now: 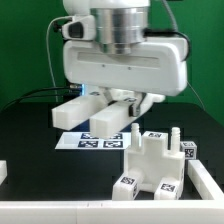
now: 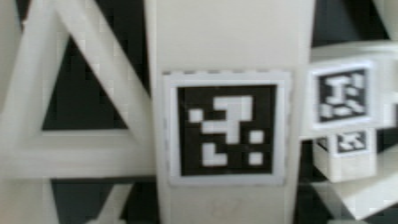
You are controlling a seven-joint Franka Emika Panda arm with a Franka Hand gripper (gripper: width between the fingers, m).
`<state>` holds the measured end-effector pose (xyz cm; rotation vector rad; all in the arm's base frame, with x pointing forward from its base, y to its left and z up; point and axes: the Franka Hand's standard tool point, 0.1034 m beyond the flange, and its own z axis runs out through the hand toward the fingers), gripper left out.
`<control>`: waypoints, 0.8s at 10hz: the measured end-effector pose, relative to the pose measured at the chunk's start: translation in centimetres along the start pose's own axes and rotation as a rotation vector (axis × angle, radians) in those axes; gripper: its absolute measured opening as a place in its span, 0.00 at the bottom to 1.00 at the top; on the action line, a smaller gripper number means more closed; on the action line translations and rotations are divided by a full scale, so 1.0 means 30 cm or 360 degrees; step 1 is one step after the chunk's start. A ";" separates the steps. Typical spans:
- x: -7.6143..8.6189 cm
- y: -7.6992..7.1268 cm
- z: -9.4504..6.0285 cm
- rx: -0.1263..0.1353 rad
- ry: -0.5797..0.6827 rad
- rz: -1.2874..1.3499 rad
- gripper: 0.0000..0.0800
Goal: Assemble chair
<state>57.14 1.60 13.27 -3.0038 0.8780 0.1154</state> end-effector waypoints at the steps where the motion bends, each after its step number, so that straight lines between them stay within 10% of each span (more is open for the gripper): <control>1: -0.001 0.005 0.003 -0.0003 -0.0004 -0.0009 0.36; 4: -0.013 -0.009 0.002 -0.0014 -0.0014 0.0011 0.36; 8: -0.120 -0.197 -0.015 -0.0010 0.0003 -0.0004 0.36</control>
Offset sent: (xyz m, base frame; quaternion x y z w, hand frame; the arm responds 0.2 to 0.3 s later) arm 0.0000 0.0000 0.0000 0.0000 0.0000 0.0000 1.0000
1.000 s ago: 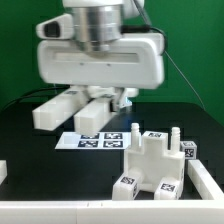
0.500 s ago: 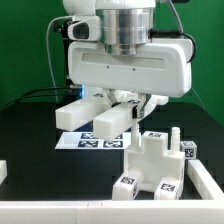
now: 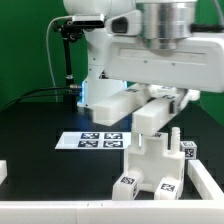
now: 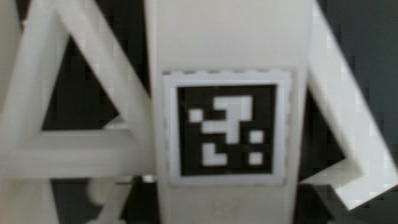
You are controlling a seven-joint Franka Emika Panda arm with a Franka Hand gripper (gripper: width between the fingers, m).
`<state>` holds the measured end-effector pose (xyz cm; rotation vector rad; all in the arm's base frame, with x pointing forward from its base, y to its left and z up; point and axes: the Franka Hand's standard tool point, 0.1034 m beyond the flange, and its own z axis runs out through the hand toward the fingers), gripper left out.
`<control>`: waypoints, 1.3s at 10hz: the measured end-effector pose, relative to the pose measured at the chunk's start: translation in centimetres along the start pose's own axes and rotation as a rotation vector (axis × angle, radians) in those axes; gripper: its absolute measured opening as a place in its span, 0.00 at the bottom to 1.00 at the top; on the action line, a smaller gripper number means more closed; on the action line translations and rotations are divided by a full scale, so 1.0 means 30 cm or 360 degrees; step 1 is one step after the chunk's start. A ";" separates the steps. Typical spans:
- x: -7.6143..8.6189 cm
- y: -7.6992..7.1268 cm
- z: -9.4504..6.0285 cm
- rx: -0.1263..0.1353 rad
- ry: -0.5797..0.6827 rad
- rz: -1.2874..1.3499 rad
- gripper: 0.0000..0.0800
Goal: Assemble chair
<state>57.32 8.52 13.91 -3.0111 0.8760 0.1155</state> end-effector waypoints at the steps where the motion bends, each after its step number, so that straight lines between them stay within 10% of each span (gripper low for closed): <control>1: -0.004 -0.005 0.000 0.0003 0.0002 -0.0006 0.36; 8: -0.039 -0.096 0.032 -0.0005 0.0128 -0.0152 0.36; 13: -0.011 -0.061 0.045 0.0026 0.0181 -0.0197 0.36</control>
Offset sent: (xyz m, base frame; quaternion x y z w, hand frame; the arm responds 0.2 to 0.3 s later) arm 0.0000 0.0000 0.0000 0.0000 0.0000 0.0000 1.0000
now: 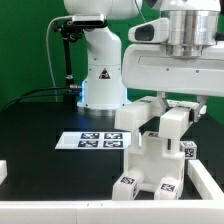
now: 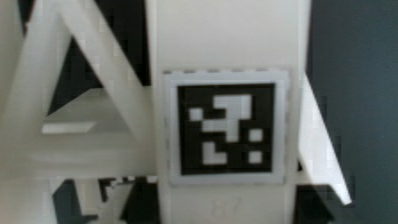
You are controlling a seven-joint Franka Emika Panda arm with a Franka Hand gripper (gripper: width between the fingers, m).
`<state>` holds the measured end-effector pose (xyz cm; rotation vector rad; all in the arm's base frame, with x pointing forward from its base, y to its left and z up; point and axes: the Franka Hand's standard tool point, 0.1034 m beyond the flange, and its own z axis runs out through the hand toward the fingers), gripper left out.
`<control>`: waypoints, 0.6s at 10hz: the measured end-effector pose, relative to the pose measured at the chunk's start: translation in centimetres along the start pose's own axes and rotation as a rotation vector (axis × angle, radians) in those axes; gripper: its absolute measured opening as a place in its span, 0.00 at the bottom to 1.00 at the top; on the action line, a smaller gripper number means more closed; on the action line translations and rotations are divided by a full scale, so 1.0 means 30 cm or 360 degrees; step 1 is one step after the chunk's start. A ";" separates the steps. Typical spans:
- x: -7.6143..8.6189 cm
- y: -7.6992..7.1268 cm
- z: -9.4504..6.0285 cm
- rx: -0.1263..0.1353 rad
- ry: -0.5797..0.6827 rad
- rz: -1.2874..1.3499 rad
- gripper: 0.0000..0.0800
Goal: Assemble chair
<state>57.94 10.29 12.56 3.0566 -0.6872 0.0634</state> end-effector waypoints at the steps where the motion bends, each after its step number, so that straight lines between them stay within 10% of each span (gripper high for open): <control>1: 0.007 -0.002 0.005 0.0015 0.0030 -0.0001 0.36; 6: 0.020 0.009 0.048 0.0008 0.0029 0.0021 0.36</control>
Offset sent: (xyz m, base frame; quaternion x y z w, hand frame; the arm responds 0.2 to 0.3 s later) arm 0.0068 -0.0040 -0.0058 0.0066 0.0057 0.0026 1.0000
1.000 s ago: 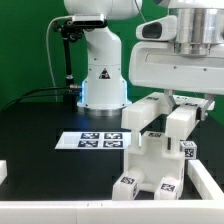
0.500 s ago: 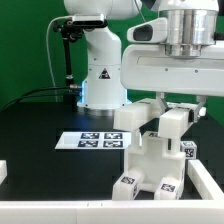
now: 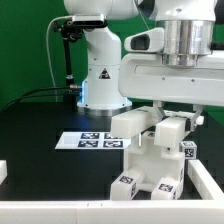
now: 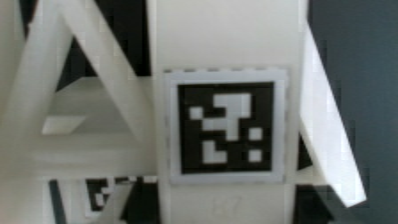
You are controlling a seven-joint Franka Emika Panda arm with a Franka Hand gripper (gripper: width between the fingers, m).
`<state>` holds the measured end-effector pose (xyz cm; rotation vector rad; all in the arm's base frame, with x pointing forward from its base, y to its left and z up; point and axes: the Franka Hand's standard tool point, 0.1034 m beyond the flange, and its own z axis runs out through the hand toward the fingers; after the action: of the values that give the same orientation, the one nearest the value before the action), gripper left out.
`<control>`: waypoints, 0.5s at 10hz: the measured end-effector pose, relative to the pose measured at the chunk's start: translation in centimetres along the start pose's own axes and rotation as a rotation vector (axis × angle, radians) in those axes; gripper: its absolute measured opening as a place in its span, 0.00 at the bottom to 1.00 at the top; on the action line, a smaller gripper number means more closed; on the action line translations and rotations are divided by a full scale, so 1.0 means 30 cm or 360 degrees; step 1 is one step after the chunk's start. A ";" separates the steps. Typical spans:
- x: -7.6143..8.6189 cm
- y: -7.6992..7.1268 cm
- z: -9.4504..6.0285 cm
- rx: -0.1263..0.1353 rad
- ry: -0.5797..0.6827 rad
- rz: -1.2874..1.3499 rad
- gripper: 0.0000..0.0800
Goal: Assemble chair
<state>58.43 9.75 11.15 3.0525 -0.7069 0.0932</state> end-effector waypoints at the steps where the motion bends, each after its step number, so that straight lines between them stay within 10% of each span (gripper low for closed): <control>1: 0.007 -0.005 0.000 0.0010 0.0019 -0.0001 0.36; 5: 0.024 0.041 0.035 0.0049 -0.0019 0.0035 0.37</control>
Offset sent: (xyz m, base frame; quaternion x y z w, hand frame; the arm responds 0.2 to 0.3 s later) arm 0.0015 -0.0112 -0.0205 0.0528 -0.0214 0.0296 0.9979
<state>58.59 8.31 10.12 3.0774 -0.7466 0.0873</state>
